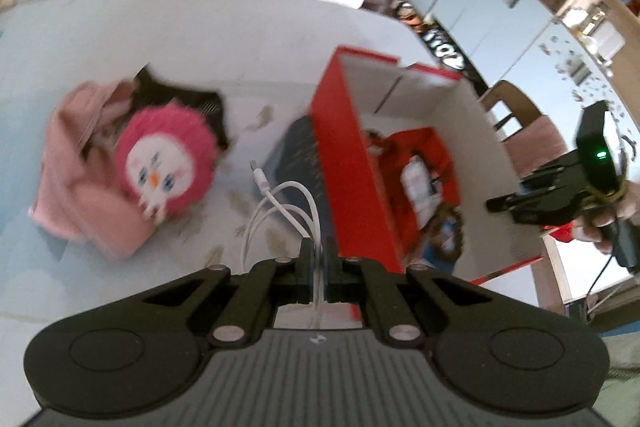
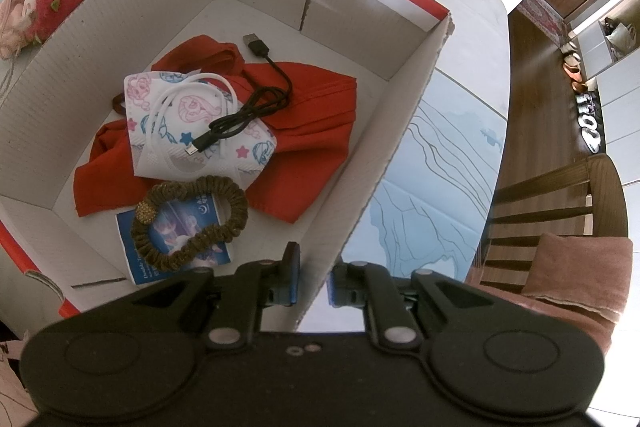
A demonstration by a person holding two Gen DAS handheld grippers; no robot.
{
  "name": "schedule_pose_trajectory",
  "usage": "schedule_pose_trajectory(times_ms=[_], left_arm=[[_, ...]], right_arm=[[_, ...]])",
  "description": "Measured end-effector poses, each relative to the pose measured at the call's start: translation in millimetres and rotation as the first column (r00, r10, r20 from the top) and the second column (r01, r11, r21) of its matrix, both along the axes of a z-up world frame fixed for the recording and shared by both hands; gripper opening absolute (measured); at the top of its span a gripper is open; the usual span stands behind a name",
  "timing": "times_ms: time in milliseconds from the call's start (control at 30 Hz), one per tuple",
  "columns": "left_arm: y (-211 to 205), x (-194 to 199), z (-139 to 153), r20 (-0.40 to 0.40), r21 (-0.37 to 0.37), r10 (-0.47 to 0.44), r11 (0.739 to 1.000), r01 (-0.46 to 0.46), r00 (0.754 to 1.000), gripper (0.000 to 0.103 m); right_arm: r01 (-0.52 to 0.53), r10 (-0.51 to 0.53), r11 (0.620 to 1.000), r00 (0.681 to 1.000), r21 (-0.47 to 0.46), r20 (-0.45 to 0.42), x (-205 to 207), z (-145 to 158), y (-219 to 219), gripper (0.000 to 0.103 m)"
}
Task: Organize objects
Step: 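Close the left gripper on the white cable and lift it, then carry the white cable with the left gripper into the box and release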
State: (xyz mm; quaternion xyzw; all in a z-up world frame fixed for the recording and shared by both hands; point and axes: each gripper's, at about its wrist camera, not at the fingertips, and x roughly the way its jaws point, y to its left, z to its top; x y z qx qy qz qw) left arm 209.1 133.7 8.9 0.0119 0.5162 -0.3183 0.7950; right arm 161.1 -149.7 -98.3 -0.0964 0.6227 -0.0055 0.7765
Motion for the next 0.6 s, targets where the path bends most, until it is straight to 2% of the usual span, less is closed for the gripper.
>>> schedule_pose_trajectory(times_ms=[200,333,467,600], left_arm=[[-30.4,3.9,28.6,0.076,-0.024,-0.08,0.996,0.082,0.994,0.002],[-54.3,6.2,46.9,0.14,-0.028,-0.145,0.988,0.15,0.98,0.002],[-86.5,4.5,56.5,0.194,-0.02,-0.228,0.972,0.236,0.954,0.002],[-120.1,0.7,52.9,0.229,0.013,-0.314,0.948,0.319,0.921,0.002]], right_arm=[[-0.004,0.004,1.0,1.0,-0.004,0.0,0.1,-0.6,1.0,0.012],[-0.004,0.004,1.0,1.0,-0.005,0.0,0.2,-0.6,0.9,0.012],[-0.006,0.006,1.0,1.0,-0.01,0.0,0.6,-1.2,1.9,0.012],[-0.005,0.005,1.0,1.0,-0.01,0.0,0.8,-1.8,2.1,0.012]])
